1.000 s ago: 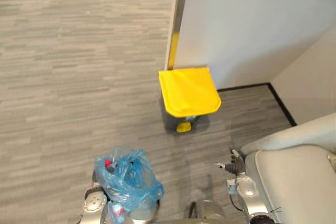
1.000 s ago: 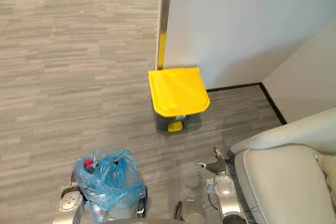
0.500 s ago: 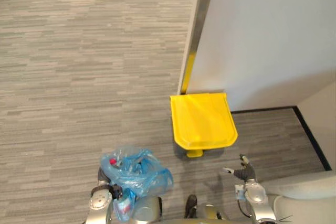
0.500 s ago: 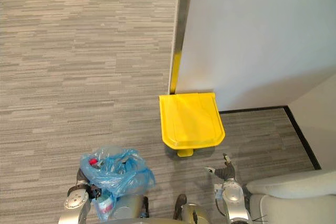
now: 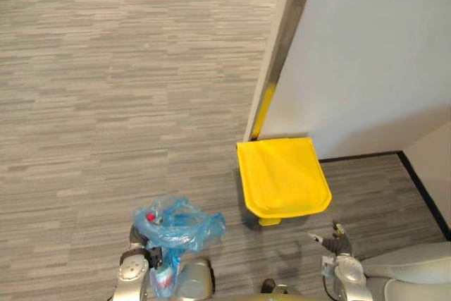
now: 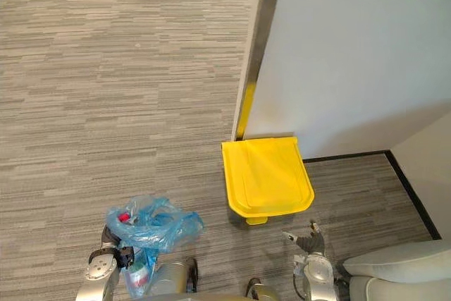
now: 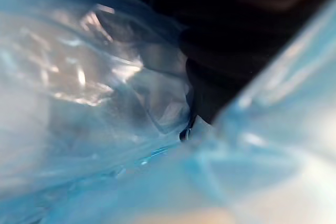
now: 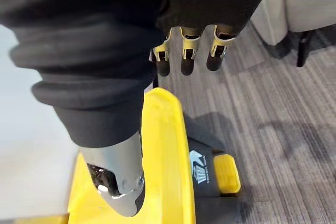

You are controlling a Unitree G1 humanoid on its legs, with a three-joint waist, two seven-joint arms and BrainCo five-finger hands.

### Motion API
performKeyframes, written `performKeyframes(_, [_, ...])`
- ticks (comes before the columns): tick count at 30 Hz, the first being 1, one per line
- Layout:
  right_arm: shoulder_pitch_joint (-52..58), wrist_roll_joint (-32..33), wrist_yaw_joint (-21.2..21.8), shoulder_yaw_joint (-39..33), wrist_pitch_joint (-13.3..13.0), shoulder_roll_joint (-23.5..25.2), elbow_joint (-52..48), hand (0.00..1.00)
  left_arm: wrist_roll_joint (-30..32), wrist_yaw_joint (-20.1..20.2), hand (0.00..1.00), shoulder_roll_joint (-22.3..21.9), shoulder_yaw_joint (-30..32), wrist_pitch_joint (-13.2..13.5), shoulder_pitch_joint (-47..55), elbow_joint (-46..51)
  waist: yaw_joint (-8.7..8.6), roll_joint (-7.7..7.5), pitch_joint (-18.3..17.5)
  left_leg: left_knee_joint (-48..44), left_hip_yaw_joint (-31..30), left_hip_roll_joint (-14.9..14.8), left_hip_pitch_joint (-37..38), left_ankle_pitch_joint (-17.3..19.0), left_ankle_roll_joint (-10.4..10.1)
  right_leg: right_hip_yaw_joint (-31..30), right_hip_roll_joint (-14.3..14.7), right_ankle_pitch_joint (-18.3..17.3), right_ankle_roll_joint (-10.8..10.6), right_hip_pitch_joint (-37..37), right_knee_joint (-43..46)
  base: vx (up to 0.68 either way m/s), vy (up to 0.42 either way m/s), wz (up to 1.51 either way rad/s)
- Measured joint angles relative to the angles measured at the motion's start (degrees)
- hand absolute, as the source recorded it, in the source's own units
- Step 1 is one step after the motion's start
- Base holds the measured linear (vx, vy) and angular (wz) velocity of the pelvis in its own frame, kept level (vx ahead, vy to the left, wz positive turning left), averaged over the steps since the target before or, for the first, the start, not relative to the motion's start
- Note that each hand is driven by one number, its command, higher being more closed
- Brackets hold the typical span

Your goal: Gather rubbish on tea table into small bin, then transfer packed bag to large trash can.

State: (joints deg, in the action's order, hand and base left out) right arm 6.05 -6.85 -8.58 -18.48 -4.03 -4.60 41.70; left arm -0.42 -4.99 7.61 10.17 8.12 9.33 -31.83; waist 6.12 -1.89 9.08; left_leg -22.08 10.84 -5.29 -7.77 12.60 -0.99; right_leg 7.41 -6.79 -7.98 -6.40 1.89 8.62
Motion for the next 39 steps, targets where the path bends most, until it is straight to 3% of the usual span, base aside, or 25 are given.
performKeyframes(4, [-0.02, 0.62, 0.03, -0.24, 0.05, -1.09, 2.36, 0.00, 0.01, 0.07, 1.00, -0.08, -0.05, -0.02, 0.73, -2.13, -0.96, 1.25, -1.00, 2.46, 1.52, -0.76, 1.35, -0.84, -0.30, -1.88, 0.92, 1.33, 0.67, -0.12, -1.72, 0.01, -0.041, -0.27])
performKeyframes(11, [-2.10, 0.72, -0.01, 0.76, 0.19, -2.29, 4.47, 0.00, -0.02, 0.06, 1.00, 0.08, 0.13, -0.02, 0.80, -2.52, -0.92, 1.54, -0.72, 3.03, 5.74, -2.36, 1.03, -0.88, -0.45, -7.48, 2.20, 4.52, 0.78, -2.89, -4.02, -0.03, -0.001, -0.44])
performKeyframes(15, [-4.60, 0.64, -0.02, 1.54, 0.45, -2.85, 4.74, 0.00, -0.10, 0.01, 1.00, 0.18, 0.24, 0.00, 0.69, -2.40, -0.81, 1.96, -0.04, -1.75, 6.39, -3.75, -1.75, 1.97, 0.25, -10.40, 3.03, 5.64, 0.25, -5.43, -2.95, -0.07, 0.056, -0.40])
performKeyframes(17, [-4.44, 0.64, -0.06, 1.49, 0.57, -3.08, 4.67, 0.00, -0.54, -0.01, 1.00, 0.22, 0.19, -0.02, 1.01, -1.75, -0.72, 1.85, 0.51, -5.37, 5.65, -4.16, -2.77, 5.37, 0.13, -10.50, 2.93, 2.33, -0.36, -7.45, 3.14, -0.07, 0.086, -0.03])
performKeyframes(18, [-3.79, 0.65, -0.11, 1.42, 0.71, -3.08, 4.35, 0.00, -0.74, -0.01, 1.00, 0.51, 0.12, -0.04, 1.21, -1.06, -0.80, 1.26, 1.64, -7.06, 4.51, -3.45, -2.07, 7.26, 0.74, -9.52, 1.83, -0.82, -0.34, -8.52, 9.34, -0.05, 0.091, 0.17])
performKeyframes(19, [-3.30, 0.66, -0.10, 1.40, 0.76, -3.06, 3.96, 0.00, -0.85, -0.02, 1.00, 0.63, 0.13, -0.06, 1.25, -0.72, -0.89, 0.85, 2.23, -7.38, 4.07, -2.77, -1.34, 7.96, 1.13, -7.85, 0.71, -1.74, 0.03, -9.65, 14.18, -0.03, 0.103, 0.13])
performKeyframes(20, [-3.26, 0.70, -0.11, 1.35, 0.77, -3.10, 3.93, 0.00, -1.25, -0.10, 1.00, 0.67, 0.15, -0.06, 1.05, -0.30, -0.76, 0.37, 3.73, -7.28, 3.34, -1.67, 0.55, 8.67, 2.41, -4.67, -0.44, -2.18, 1.97, -15.40, 26.87, -0.02, 0.096, 0.13])
performKeyframes(21, [-2.84, 0.71, -0.09, 1.27, 0.81, -2.94, 3.96, 0.00, -1.25, -0.18, 1.00, 1.01, -0.65, -0.22, 1.10, -0.31, -1.02, 1.26, 4.61, -7.75, 2.32, -1.77, 1.69, 9.14, 3.34, -2.25, -0.46, -3.63, 3.93, -18.03, 29.71, 0.03, 0.079, 0.15])
performKeyframes(23, [-2.97, 0.72, -0.10, 1.04, 0.87, -2.55, 3.88, 0.00, -1.26, -0.33, 1.00, 2.41, -1.57, -0.22, 0.27, -0.44, -0.86, 0.42, 5.50, -9.13, 1.62, -1.73, 2.60, 9.70, 4.61, 1.70, -0.41, -2.69, 3.22, -21.26, 23.59, 0.08, 0.033, 0.26])
performKeyframes(25, [-3.21, 1.23, -0.16, 0.55, 0.89, -2.59, 3.87, 0.00, -1.30, -0.35, 1.00, 4.01, -1.95, -0.20, -2.61, -3.05, -1.23, -0.99, 6.62, -12.04, 0.73, -0.44, 2.32, 11.54, 4.88, 5.32, -1.26, 1.98, 0.69, -23.51, 9.87, 0.10, -0.026, 0.47])
performKeyframes(26, [-3.22, 1.83, -0.25, 0.09, 1.14, -2.91, 3.91, 0.00, -1.29, -0.50, 1.00, 4.10, -1.92, -0.19, -4.34, -4.72, -1.71, -1.47, 7.46, -14.70, -0.07, 0.40, 1.91, 13.19, 4.74, 6.53, -2.06, 3.12, -0.38, -24.35, 7.02, 0.13, -0.071, 0.71])
performKeyframes(29, [-3.46, 1.85, -0.18, -0.10, 2.19, -5.06, 4.46, 0.00, -1.66, -1.28, 1.00, 2.69, -2.25, -0.07, -6.42, -6.53, -1.84, 0.70, 8.30, -20.37, -4.07, -0.03, 2.77, 18.98, 3.15, 6.01, -1.02, 5.55, 0.01, -24.19, 8.21, 0.22, -0.080, 0.39])
performKeyframes(30, [-4.17, 1.85, -0.12, -1.14, 2.11, -5.19, 4.38, 0.00, -1.78, -1.30, 1.00, 2.63, -2.37, -0.03, -7.34, -6.53, -1.94, 1.69, 8.94, -20.31, -5.90, -0.06, 2.67, 19.50, 2.58, 5.15, -0.44, 4.65, -0.60, -24.96, 10.12, 0.38, -0.110, 0.44])
performKeyframes(32, [-2.61, 1.86, -0.04, -4.08, 2.27, -4.62, 4.54, 0.00, -1.74, -1.34, 1.00, 3.20, -2.38, -0.03, -9.41, -6.58, -2.56, 2.34, 9.55, -21.18, -11.25, 0.06, 2.26, 21.13, 1.45, 0.37, 1.85, 3.05, 0.95, -27.72, 17.22, 0.29, -0.139, 0.98])
performKeyframes(33, [-1.93, 1.86, -0.04, -4.36, 2.69, -4.67, 4.62, 0.00, -1.70, -1.37, 1.00, 3.05, -2.48, -0.04, -9.80, -6.63, -3.04, 2.66, 9.66, -21.16, -13.03, -0.09, 2.70, 21.67, 1.05, 0.96, 1.71, 1.24, 1.43, -28.11, 20.05, 0.36, -0.221, 1.19])
performKeyframes(34, [-0.55, 2.02, -0.04, -5.67, 3.35, -3.86, 4.74, 0.00, -1.70, -1.53, 1.00, 3.03, -2.71, -0.02, -9.90, -6.60, -3.36, 2.71, 9.55, -19.83, -15.72, -1.33, 3.98, 22.27, 0.07, 2.84, 1.72, -3.38, 1.30, -27.81, 24.32, 0.46, -0.274, 0.79])
performKeyframes(37, [-3.09, 2.63, -0.06, -6.09, 2.83, -1.48, 3.96, 0.00, -1.69, -1.35, 1.00, 2.85, -4.69, -0.25, -10.82, -6.62, -2.23, 3.03, 9.37, -15.71, -16.24, -5.22, 3.82, 20.13, -3.39, 5.47, 4.13, -5.70, 2.09, -28.48, 24.42, 0.33, -0.227, 0.10])
performKeyframes(39, [-4.62, 3.99, -0.04, -5.82, 2.59, -0.30, 3.81, 0.00, -1.03, -1.25, 1.00, 2.68, -6.86, -0.14, -11.93, -6.51, -2.46, 3.08, 9.19, -13.69, -16.28, -5.86, 3.75, 18.40, -3.72, 6.53, 4.12, -6.15, 2.76, -28.46, 23.70, 0.19, -0.171, 0.18])
